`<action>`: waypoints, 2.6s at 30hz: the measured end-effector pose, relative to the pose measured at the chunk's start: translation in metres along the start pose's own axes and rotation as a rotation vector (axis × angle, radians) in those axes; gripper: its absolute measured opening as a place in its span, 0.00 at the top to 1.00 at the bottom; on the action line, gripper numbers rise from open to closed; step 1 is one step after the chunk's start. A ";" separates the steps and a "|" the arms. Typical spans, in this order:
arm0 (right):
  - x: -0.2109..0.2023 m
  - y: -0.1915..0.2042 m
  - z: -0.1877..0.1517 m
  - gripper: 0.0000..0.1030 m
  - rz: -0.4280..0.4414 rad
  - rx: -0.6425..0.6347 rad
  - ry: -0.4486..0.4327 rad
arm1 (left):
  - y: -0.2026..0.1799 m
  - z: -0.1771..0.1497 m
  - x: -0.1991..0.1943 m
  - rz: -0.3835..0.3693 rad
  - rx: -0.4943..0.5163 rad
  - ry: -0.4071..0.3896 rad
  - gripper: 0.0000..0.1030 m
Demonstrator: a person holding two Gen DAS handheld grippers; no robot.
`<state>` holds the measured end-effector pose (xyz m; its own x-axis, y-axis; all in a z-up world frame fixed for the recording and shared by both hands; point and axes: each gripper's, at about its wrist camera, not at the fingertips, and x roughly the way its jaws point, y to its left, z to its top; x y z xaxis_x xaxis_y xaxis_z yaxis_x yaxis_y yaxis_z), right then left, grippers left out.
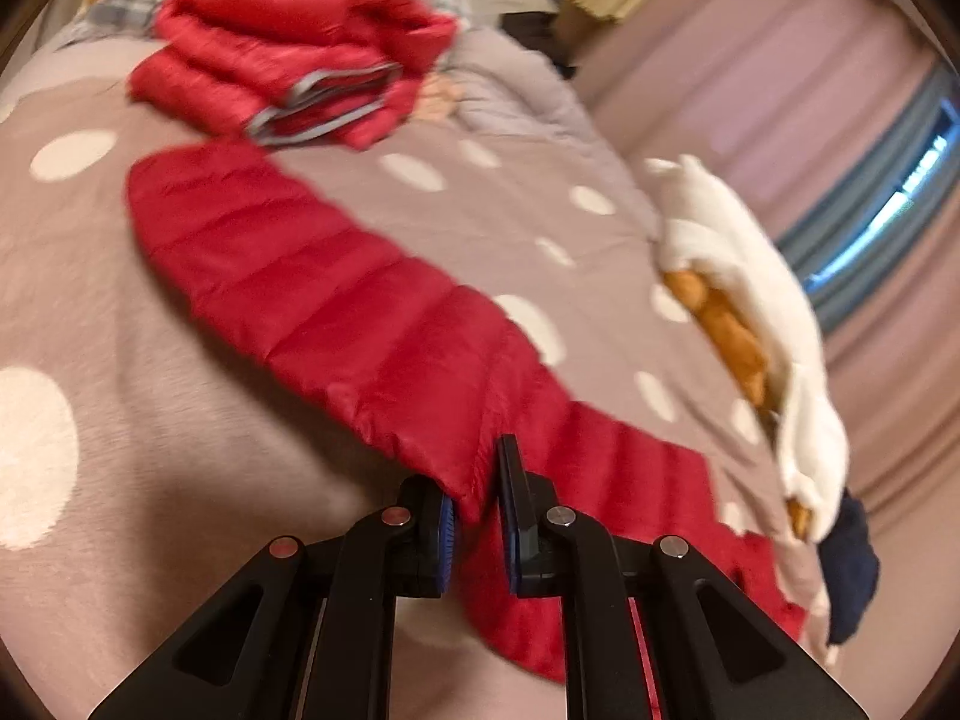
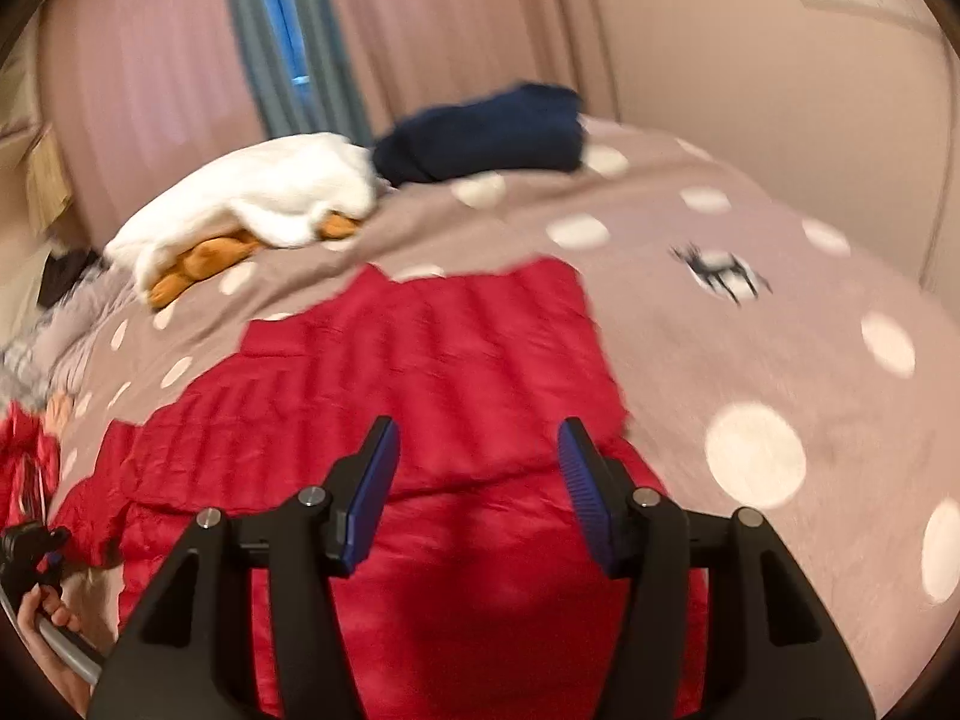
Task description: Fold large clothes
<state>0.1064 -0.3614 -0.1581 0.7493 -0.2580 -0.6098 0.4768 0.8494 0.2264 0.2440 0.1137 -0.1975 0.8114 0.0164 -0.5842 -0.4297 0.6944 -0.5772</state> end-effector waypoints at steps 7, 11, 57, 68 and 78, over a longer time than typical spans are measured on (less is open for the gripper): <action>-0.005 -0.022 0.005 0.46 -0.021 0.044 -0.034 | -0.080 -0.022 -0.040 -0.126 0.291 -0.093 0.88; -0.008 -0.034 0.007 0.46 -0.041 0.080 -0.052 | -0.125 -0.059 -0.047 -0.257 0.444 -0.024 0.88; -0.030 0.129 -0.017 0.06 0.149 -0.435 -0.091 | -0.033 -0.049 -0.083 0.248 0.282 -0.110 0.55; 0.038 0.248 -0.056 0.06 0.279 -0.688 0.082 | 0.030 -0.017 -0.061 0.346 0.061 -0.009 0.55; 0.048 0.257 -0.052 0.74 0.171 -0.592 0.033 | 0.049 -0.005 -0.064 0.381 0.007 -0.032 0.55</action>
<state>0.2413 -0.1321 -0.1689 0.7737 -0.0897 -0.6272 0.0083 0.9913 -0.1315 0.1689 0.1433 -0.1916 0.6057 0.2967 -0.7383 -0.7006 0.6388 -0.3181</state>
